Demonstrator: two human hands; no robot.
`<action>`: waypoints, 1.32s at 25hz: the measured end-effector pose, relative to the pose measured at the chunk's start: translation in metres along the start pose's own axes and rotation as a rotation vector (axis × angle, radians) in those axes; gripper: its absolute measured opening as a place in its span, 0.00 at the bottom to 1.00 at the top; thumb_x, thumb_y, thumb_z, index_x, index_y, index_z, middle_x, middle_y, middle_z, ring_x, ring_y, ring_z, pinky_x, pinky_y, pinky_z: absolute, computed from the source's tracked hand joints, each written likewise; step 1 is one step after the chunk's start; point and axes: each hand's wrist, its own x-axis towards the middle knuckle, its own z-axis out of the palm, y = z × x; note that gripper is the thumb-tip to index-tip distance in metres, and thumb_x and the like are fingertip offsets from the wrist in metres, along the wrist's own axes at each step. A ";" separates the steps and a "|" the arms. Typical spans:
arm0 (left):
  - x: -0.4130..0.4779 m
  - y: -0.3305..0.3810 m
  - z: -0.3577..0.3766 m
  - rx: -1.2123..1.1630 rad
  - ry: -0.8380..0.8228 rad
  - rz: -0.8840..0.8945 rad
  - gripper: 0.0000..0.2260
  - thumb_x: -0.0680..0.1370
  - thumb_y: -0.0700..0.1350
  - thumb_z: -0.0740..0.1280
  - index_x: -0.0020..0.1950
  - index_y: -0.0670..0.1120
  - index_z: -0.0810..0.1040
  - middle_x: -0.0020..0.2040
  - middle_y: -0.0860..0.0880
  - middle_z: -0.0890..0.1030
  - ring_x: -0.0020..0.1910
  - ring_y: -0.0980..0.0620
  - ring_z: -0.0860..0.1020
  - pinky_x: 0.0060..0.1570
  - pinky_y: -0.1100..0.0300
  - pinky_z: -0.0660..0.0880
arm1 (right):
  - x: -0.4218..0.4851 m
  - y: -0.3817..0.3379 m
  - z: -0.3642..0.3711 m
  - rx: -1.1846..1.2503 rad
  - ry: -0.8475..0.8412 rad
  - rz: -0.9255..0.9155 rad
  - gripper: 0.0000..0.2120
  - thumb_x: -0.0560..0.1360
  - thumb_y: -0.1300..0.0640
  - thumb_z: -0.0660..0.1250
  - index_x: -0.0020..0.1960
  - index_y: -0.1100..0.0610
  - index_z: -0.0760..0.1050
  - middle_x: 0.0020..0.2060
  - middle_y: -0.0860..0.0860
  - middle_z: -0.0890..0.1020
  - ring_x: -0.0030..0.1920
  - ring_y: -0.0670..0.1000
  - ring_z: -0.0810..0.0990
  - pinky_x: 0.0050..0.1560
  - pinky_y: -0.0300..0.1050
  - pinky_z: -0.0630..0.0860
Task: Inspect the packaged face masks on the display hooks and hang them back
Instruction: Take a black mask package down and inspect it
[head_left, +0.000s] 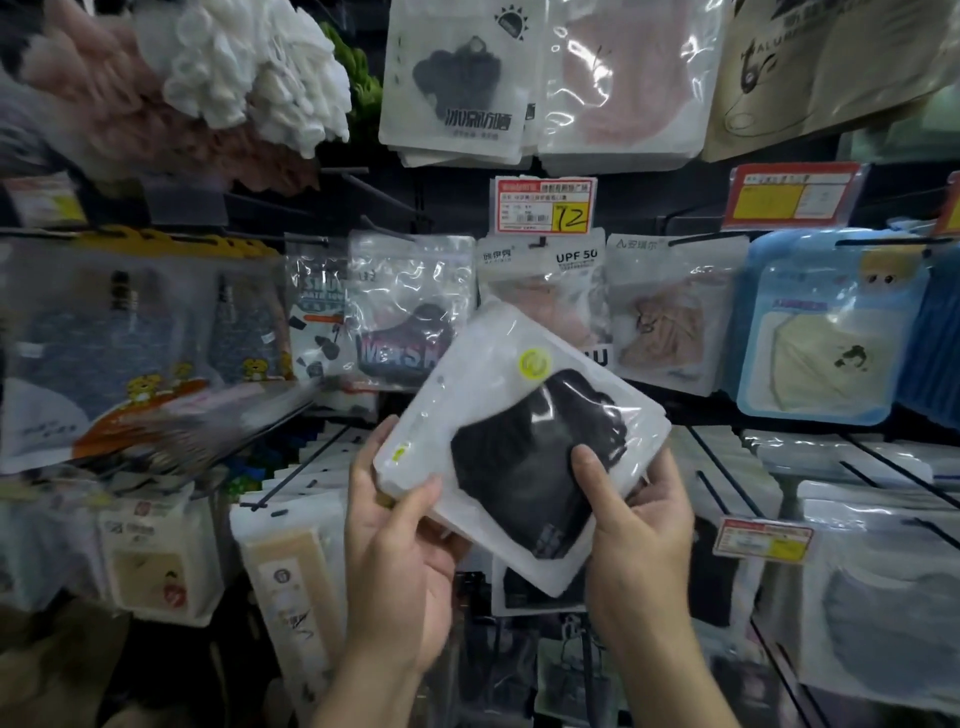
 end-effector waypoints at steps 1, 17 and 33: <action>0.000 0.004 -0.009 0.051 0.013 -0.035 0.19 0.80 0.34 0.66 0.64 0.55 0.82 0.58 0.42 0.86 0.51 0.42 0.84 0.51 0.42 0.81 | -0.004 0.001 -0.008 -0.023 -0.006 0.025 0.17 0.81 0.68 0.70 0.68 0.56 0.79 0.55 0.58 0.89 0.56 0.61 0.89 0.53 0.57 0.86; -0.065 -0.037 -0.082 0.527 -0.081 -0.203 0.08 0.88 0.50 0.60 0.56 0.58 0.80 0.48 0.35 0.82 0.37 0.31 0.81 0.28 0.48 0.79 | -0.082 0.042 -0.066 -0.624 -0.136 -0.014 0.18 0.83 0.51 0.64 0.72 0.40 0.69 0.58 0.33 0.83 0.60 0.38 0.82 0.57 0.32 0.76; -0.072 -0.059 -0.117 0.598 0.015 -0.421 0.09 0.86 0.45 0.62 0.48 0.49 0.79 0.47 0.43 0.79 0.44 0.39 0.81 0.26 0.46 0.81 | -0.120 0.087 -0.092 -0.634 -0.061 0.148 0.28 0.87 0.49 0.61 0.84 0.36 0.58 0.79 0.36 0.70 0.79 0.41 0.69 0.80 0.58 0.67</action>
